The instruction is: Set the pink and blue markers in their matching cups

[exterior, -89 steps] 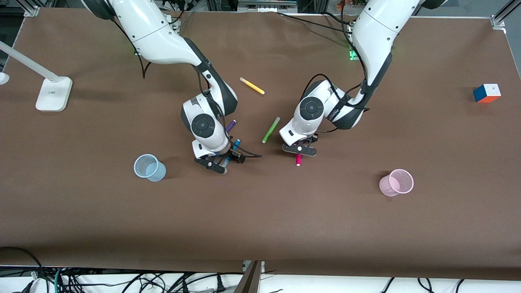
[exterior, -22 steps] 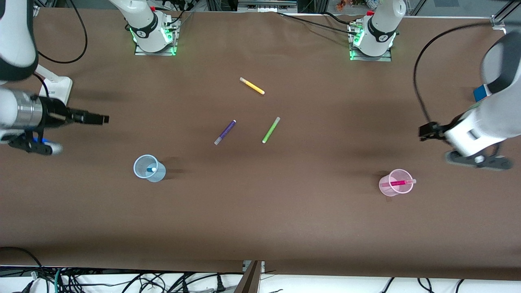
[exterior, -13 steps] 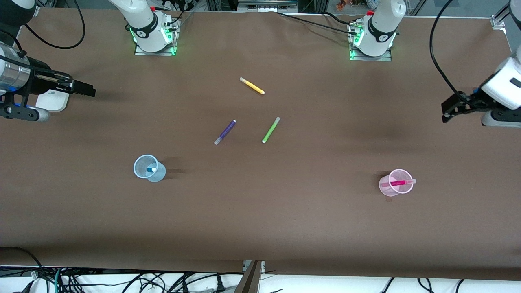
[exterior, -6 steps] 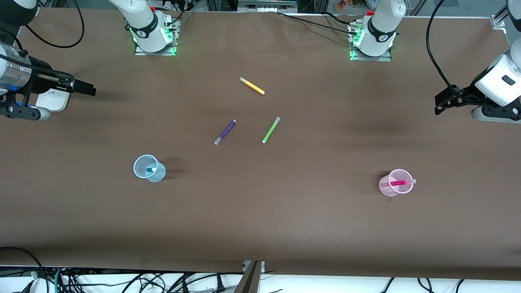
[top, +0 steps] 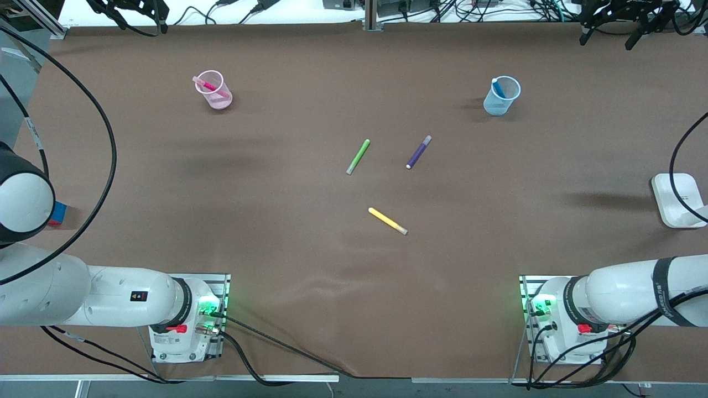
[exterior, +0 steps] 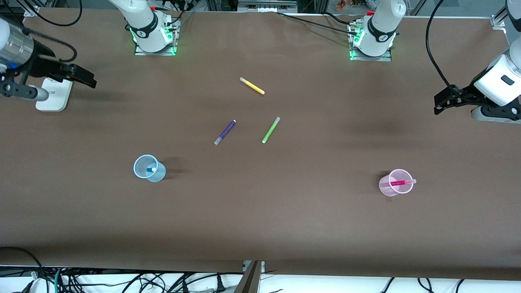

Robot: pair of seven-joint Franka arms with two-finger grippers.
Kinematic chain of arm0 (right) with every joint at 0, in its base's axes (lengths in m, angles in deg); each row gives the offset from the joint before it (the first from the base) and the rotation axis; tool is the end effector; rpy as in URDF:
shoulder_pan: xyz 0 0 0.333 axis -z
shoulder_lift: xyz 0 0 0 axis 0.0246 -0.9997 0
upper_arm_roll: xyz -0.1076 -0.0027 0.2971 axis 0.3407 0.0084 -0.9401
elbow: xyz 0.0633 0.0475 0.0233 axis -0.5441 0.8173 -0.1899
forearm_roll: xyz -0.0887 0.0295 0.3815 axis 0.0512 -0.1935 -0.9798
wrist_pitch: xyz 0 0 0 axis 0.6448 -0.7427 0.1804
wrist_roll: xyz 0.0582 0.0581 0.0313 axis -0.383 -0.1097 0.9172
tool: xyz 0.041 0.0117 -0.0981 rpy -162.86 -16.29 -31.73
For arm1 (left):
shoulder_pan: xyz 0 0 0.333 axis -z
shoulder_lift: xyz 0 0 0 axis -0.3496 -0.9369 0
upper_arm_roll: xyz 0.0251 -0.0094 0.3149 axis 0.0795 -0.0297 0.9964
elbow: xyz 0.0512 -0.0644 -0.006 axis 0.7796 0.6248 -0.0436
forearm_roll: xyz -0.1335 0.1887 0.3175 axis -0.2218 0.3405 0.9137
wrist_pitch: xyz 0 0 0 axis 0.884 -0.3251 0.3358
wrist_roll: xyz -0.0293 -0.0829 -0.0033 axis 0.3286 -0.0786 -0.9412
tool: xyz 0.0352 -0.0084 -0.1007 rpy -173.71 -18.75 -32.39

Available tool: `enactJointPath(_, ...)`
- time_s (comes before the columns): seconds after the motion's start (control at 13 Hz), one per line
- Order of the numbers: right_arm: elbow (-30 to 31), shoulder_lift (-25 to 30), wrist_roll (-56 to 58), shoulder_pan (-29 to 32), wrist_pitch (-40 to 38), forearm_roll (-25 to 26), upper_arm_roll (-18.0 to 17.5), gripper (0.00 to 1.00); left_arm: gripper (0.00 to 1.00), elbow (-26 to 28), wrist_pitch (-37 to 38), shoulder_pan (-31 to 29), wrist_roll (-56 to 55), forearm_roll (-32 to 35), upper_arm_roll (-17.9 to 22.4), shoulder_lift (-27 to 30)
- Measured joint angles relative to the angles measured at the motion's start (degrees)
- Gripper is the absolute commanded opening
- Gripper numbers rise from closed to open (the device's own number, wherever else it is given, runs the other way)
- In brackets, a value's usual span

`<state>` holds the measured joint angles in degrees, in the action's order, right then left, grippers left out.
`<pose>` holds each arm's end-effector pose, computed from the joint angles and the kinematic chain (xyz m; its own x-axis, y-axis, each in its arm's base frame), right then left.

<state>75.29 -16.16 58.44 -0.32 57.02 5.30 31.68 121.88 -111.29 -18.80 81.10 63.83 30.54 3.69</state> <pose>0.5176 0.0397 0.6038 0.9736 -0.1679 -0.1548 -0.1690 -0.9856 0.0062 0.5663 -0.0169 0.5888 0.9964 -0.0848 -0.0029 -0.0848 -0.9958 -0.0337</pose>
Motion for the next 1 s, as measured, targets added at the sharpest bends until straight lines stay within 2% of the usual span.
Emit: enactJointPath(1.0,0.4,1.2,0.3,0.3,0.2,0.0,0.1,0.99,1.0,0.0,0.0,0.0,0.0,0.0,0.0,0.0)
